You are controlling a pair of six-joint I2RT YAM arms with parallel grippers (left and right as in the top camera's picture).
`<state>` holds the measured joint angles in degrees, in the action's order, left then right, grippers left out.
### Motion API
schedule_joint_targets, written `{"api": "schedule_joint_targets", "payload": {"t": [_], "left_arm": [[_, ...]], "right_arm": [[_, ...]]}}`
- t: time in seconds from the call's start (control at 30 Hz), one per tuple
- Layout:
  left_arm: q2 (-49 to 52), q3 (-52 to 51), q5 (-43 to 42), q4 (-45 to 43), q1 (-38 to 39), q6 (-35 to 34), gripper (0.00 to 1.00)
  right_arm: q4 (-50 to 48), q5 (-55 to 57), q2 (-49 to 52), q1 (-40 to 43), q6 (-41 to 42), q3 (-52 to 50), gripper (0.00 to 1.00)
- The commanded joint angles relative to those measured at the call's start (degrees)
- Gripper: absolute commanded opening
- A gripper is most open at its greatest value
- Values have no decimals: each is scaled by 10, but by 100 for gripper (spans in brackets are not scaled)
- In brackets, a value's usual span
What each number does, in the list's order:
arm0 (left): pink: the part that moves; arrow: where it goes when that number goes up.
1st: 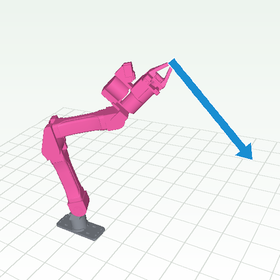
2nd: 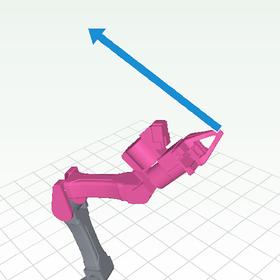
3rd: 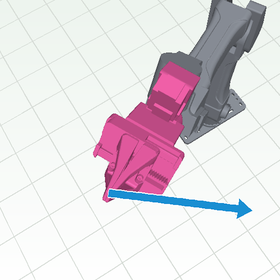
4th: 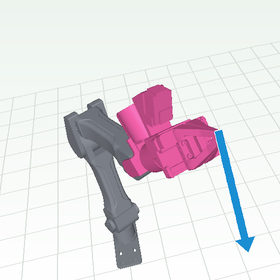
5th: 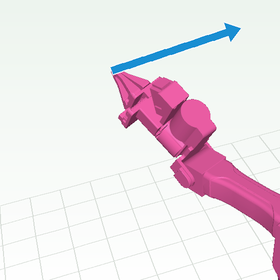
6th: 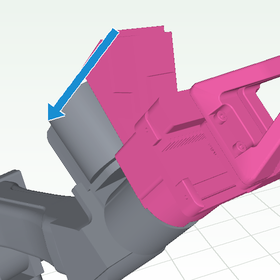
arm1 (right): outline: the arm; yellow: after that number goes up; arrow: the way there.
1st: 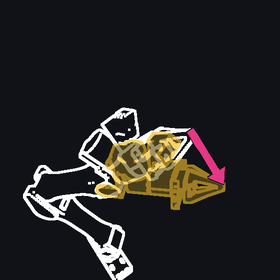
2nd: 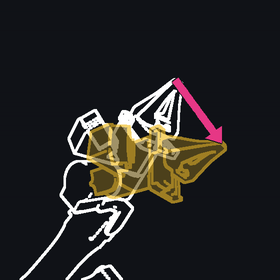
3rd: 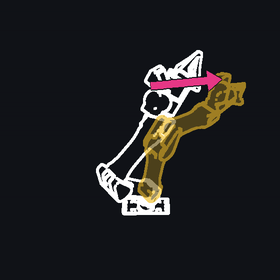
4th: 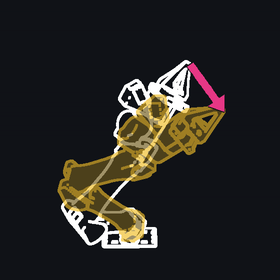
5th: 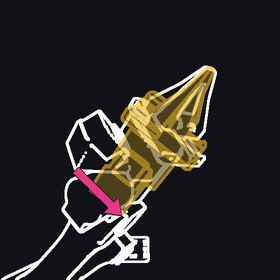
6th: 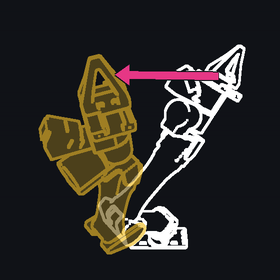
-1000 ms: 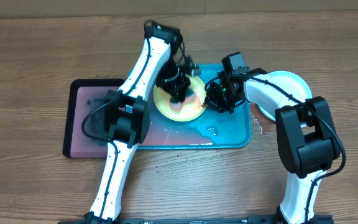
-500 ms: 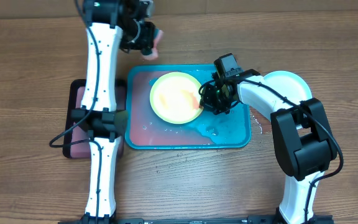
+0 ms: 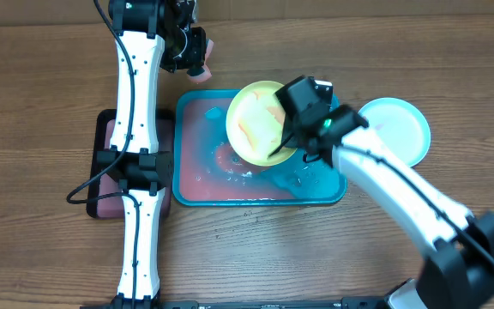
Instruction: Clean dirty plates on tray and stack at the side
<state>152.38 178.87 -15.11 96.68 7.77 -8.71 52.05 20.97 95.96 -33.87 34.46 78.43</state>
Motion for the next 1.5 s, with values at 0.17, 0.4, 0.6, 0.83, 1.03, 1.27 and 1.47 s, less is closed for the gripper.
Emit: {"api": "schedule_joint_targets", "payload": {"t": [0.17,0.4,0.6,0.83,1.03,1.27,1.47], "left_arm": [[-9,2,5,2,6,-12,4],[-9,-52,5,2,6,-12,4],[-9,-94,5,2,7,-12,4],[-9,-99,5,2,12,-12,4],[-9,-99,5,2,14,-12,4],[-9,-99,5,2,20,-11,4],[-9,-99,6,2,20,-11,4]], "right_arm": [[75,370,-26,-121,60,6,4],[117,525,-26,-195,82,6,4],[126,628,-26,-231,82,6,4],[142,692,-26,-259,75,6,4],[148,692,-26,-267,76,6,4],[148,548,-26,-245,121,6,4],[151,246,-26,-145,120,6,4]]}}
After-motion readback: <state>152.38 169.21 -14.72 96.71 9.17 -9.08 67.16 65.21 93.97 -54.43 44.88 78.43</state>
